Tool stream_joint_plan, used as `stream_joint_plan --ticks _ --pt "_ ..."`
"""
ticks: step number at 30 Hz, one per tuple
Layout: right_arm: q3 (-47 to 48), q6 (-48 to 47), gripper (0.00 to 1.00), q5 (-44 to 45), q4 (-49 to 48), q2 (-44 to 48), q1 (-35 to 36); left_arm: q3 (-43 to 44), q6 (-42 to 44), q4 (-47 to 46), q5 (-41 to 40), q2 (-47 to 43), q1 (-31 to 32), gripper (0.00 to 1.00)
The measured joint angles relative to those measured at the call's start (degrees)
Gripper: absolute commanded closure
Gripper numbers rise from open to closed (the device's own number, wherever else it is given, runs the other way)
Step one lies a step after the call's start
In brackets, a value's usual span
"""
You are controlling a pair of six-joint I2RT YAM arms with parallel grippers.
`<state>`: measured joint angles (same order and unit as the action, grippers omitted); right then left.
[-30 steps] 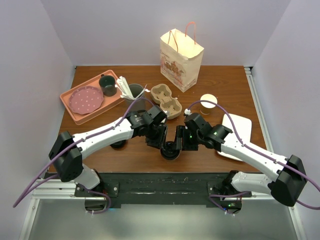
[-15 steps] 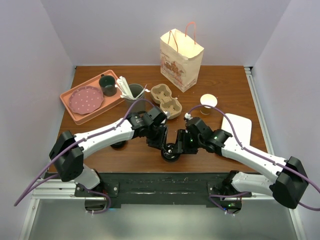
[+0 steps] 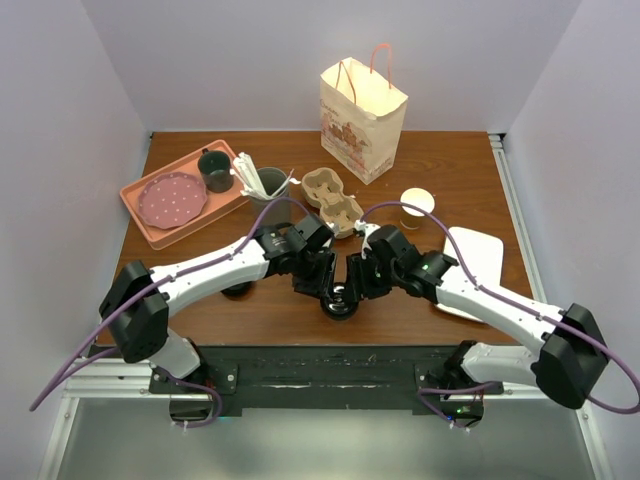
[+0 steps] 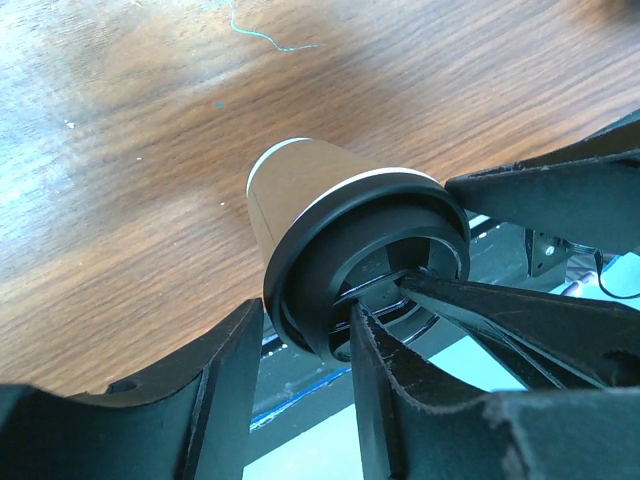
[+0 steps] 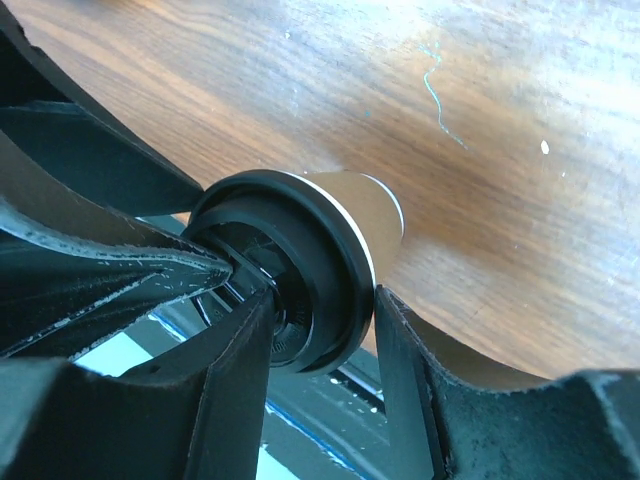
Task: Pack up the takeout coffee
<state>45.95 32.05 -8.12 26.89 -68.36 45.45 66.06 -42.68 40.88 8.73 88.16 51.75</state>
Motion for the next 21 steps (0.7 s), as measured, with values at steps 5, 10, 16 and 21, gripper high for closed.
stream_joint_plan --ticks 5,10,16,21 --pt "2.86 -3.54 0.41 -2.12 1.64 -2.54 -1.97 -0.39 -0.28 -0.94 -0.61 -0.04 0.00 0.60" --pt "8.11 -3.93 0.37 -3.87 4.09 -1.75 -4.09 -1.49 -0.72 -1.92 -1.40 -0.42 0.00 0.64" --pt "8.09 -3.56 0.49 -8.35 4.81 4.35 -9.49 -1.57 -0.87 -2.73 -1.44 -0.35 0.07 0.66" --pt "3.63 -3.41 0.53 -11.58 5.42 6.40 -14.78 -1.51 -0.85 -2.82 -1.40 -0.20 0.07 0.66"
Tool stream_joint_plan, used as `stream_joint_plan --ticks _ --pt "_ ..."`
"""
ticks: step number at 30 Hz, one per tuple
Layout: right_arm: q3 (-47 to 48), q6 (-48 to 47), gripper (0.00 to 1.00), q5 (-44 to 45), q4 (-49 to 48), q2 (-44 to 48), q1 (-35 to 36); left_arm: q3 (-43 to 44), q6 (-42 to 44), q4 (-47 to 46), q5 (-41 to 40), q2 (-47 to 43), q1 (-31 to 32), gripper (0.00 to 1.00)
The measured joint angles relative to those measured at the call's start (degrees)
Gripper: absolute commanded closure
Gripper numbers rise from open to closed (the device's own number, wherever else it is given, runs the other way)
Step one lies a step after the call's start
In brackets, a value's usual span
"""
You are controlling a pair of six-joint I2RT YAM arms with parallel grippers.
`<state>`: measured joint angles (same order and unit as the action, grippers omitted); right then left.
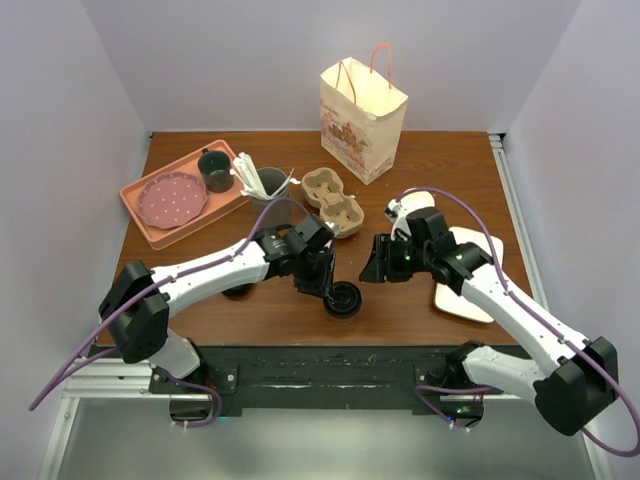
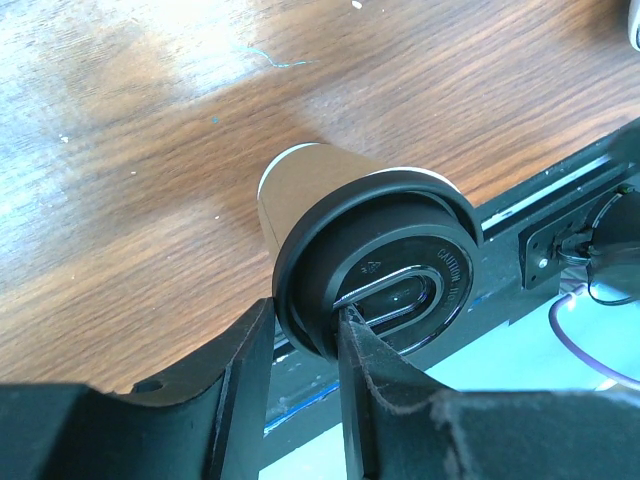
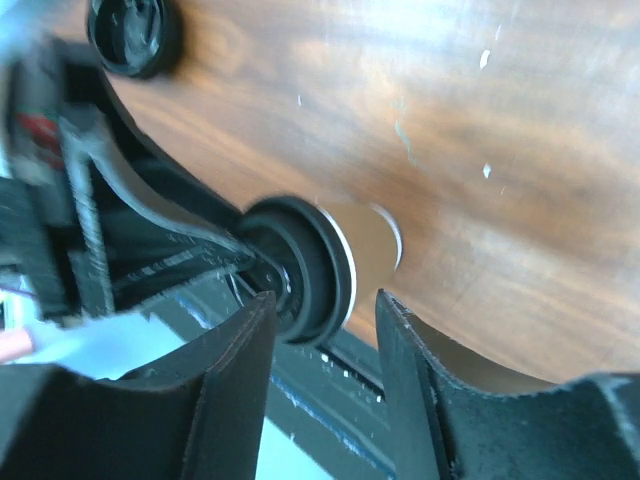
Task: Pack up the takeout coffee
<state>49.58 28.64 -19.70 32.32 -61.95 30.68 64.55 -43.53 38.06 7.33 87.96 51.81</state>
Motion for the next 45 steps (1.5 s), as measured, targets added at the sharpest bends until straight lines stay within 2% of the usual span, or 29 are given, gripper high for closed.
stream_joint_plan --ticks 11,25,31,45 --pt "-7.48 1.99 0.60 -4.17 -0.42 4.24 0.00 1.70 0.00 0.98 -0.09 1.40 0.00 0.66" --pt "-13.27 2.05 0.68 -7.48 -4.76 2.38 -0.28 2.84 -0.46 1.68 -0.33 2.36 0.42 0.66" --pt "-14.95 2.47 0.69 -10.14 -7.56 2.40 -0.81 2.84 -0.57 1.84 -1.03 2.34 0.81 0.66" --pt "-14.73 3.15 0.67 -10.23 -7.63 2.27 -0.81 2.84 -1.97 1.97 -2.19 2.21 1.36 0.66"
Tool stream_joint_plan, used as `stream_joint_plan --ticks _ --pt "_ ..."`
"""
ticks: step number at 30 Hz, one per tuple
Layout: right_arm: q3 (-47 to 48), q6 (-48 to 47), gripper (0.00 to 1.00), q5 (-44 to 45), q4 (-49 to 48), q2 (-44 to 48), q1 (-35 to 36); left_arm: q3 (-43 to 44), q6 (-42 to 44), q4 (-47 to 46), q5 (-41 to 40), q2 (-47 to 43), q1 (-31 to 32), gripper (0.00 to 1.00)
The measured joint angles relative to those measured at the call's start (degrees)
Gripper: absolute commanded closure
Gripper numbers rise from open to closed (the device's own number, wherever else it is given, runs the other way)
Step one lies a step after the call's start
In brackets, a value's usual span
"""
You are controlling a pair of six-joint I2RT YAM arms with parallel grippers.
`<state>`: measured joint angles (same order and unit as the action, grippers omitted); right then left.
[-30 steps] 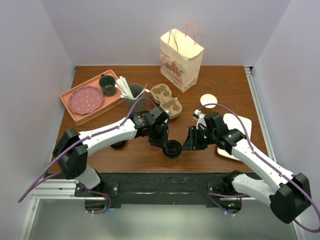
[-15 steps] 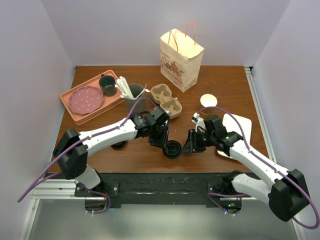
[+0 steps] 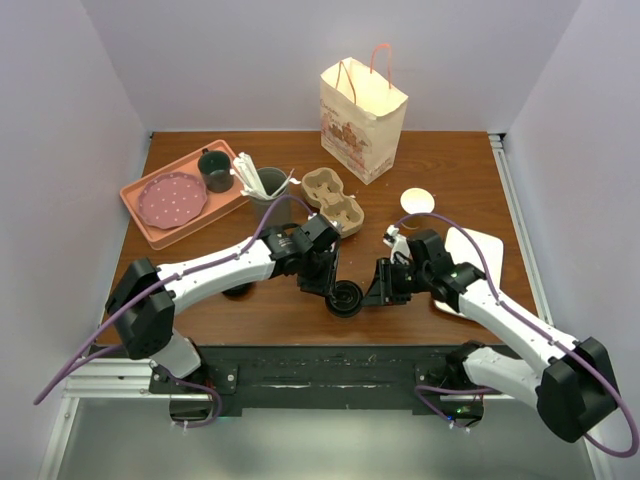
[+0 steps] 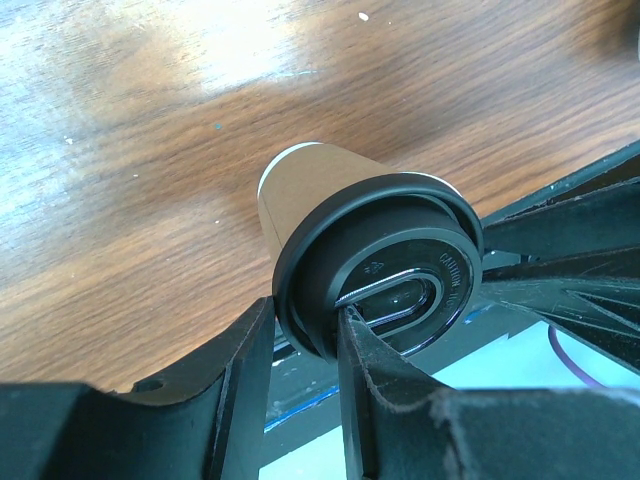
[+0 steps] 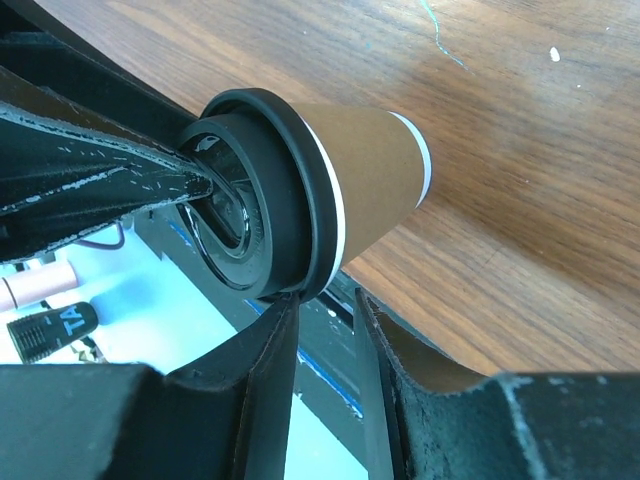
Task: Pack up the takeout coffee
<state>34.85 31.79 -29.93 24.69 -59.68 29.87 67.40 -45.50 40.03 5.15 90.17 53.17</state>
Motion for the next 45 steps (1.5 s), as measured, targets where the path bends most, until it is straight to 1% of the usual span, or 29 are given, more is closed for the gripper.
stream_joint_plan --ticks 2,3,6,14,23,26,27,30,33,37,41,45 --pt "0.00 0.37 0.71 -0.26 -0.42 -0.37 0.00 0.00 -0.22 -0.02 -0.26 -0.02 0.13 0.66" --pt "0.00 0.66 0.78 -0.52 -0.85 -0.83 0.02 0.00 -0.28 -0.02 -0.35 -0.02 0.22 0.66" --pt "0.00 1.40 0.83 -1.33 -1.66 -1.44 0.02 0.00 -0.52 0.02 -0.50 -0.04 0.26 0.66" --pt "-0.68 2.91 0.89 0.15 -1.99 -1.81 0.00 -0.04 -1.73 0.11 -0.94 -0.07 0.52 0.66" --pt "-0.57 6.29 0.89 1.73 -2.01 -2.99 0.04 -0.04 -2.10 0.37 -1.40 -0.07 0.55 0.65" --pt "-0.85 8.20 0.87 2.25 -2.25 -2.93 0.11 -0.02 -2.10 0.42 -1.64 0.00 0.59 0.65" --pt "-1.01 8.92 0.83 2.38 -2.36 -2.84 0.11 0.07 -2.05 0.50 -1.66 0.09 0.59 0.66" --pt "-1.01 9.77 0.74 3.26 -1.97 -2.03 0.20 0.94 -1.84 1.33 -1.79 0.70 0.61 0.66" --pt "0.66 9.55 0.70 5.68 0.44 -0.98 0.44 2.19 -1.18 1.88 -2.40 1.64 0.63 0.66" --pt "6.12 8.39 0.70 9.88 4.33 -1.05 0.42 3.50 0.63 1.99 -3.56 2.67 0.68 0.66" --pt "12.39 7.02 0.70 11.47 5.09 -1.99 0.31 4.13 2.08 2.05 -4.48 3.10 1.03 0.66" --pt "14.21 5.68 0.70 11.69 4.83 -3.96 -0.15 4.74 3.08 2.23 -4.79 3.54 1.03 0.66"
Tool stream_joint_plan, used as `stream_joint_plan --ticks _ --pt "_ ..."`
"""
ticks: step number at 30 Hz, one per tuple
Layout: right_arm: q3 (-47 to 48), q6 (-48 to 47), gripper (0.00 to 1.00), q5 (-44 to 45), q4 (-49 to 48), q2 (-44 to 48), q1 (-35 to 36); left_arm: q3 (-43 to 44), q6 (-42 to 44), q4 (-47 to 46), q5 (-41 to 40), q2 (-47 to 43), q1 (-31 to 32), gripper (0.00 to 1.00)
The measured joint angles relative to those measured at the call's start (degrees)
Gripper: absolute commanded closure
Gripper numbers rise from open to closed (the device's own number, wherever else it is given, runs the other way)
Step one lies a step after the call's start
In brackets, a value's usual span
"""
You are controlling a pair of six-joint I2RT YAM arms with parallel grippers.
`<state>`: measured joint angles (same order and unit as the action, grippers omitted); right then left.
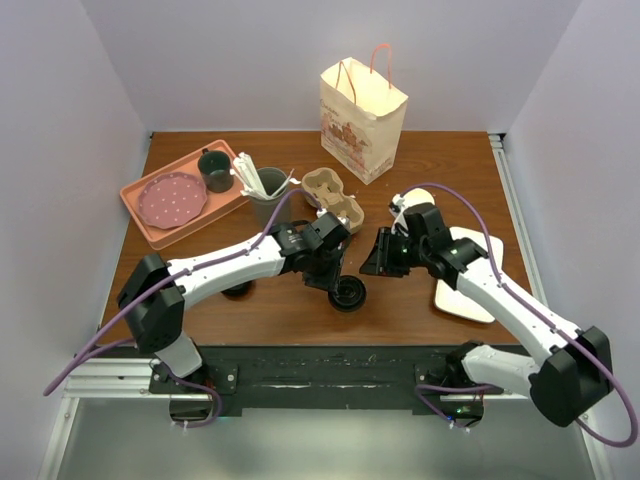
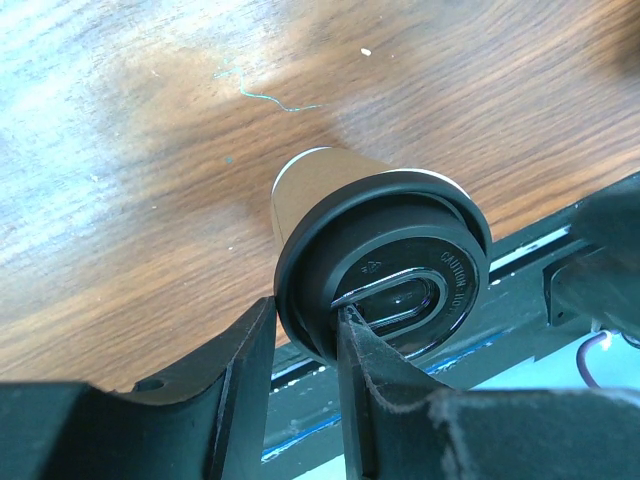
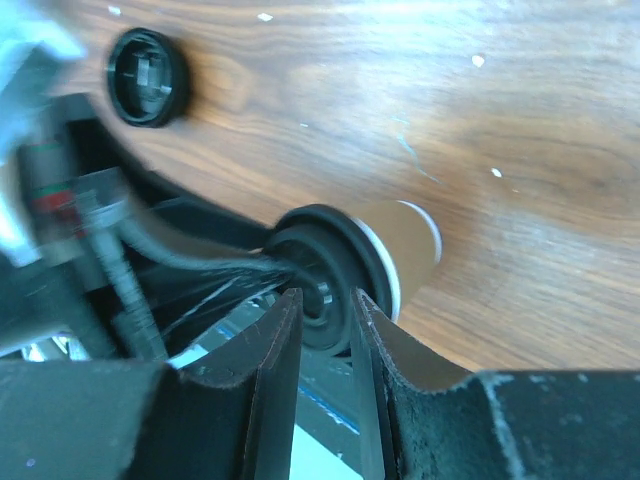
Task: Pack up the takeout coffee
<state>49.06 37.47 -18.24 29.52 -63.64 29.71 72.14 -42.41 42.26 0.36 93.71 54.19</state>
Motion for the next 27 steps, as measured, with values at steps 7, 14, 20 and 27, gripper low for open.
stream_joint_plan --ticks 7,14,20,27 --pt "0.00 -2.60 0.73 -0.20 0.37 -4.87 -2.25 0.24 0.24 0.22 -0.70 0.09 0.26 0.66" --pt "0.00 -4.46 0.72 -2.56 -0.35 -5.53 -5.01 0.74 0.31 0.72 -0.92 0.42 0.26 0.66" --pt "-2.40 -5.68 0.71 -7.34 -2.08 -6.99 -4.98 1.20 1.05 0.72 -1.03 0.79 0.26 0.66" --pt "-4.96 -6.54 0.73 -9.70 -3.19 -7.23 -5.07 1.53 1.22 0.81 -1.29 1.07 0.28 0.65"
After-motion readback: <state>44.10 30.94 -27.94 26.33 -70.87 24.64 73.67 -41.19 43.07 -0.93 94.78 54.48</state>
